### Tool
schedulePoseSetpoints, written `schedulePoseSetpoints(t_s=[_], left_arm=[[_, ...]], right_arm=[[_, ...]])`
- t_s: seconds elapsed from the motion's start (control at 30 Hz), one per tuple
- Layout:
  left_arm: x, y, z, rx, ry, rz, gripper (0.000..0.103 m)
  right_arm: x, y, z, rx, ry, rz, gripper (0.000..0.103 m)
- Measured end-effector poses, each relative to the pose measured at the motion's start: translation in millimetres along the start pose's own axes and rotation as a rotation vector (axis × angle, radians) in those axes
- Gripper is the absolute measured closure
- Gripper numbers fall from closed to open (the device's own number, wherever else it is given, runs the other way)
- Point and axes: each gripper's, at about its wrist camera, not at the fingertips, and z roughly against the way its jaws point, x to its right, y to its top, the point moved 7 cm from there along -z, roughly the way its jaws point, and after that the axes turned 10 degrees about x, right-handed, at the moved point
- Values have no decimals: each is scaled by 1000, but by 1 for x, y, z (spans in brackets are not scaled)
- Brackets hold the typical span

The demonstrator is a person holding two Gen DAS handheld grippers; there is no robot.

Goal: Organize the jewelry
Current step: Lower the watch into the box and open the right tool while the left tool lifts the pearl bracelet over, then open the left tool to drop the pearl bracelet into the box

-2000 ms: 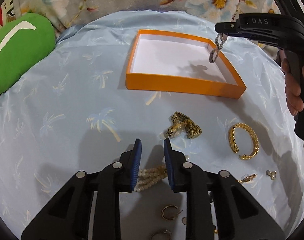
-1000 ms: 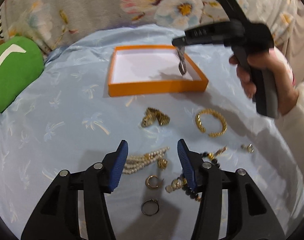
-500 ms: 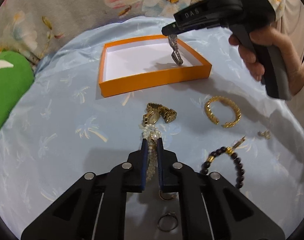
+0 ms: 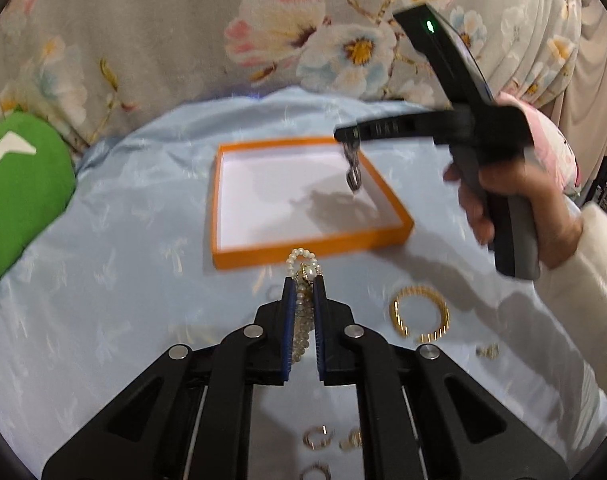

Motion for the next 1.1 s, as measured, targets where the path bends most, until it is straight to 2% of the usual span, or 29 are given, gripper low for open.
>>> schedulePoseSetpoints(t_s=[0.23,0.4,0.7,0.93,0.97,1.03,1.1], left_arm=[[-22,68,-56,61,53,31,95],[-35,91,-107,49,83,60,95],[-54,85,-194,-36,140,105,95],[-67,78,-210,-54,167,166,94],[-69,79,-209,-48,172,172,93],[-71,81,-205,-35,182,176,80],[-71,83,-198,-20,188,169,73]], right_arm=[[10,3,-20,-15,-34,8,78],[23,2,-39,-28,-49,-11,78],[32,-6,-66,-51,-55,-21,78],[36,-7,-68,-32,-57,-33,77],[36,-7,-66,-26,-56,-37,77],[35,-4,-61,-15,-50,-44,77],[33,-2,-55,-6,-47,-40,77]])
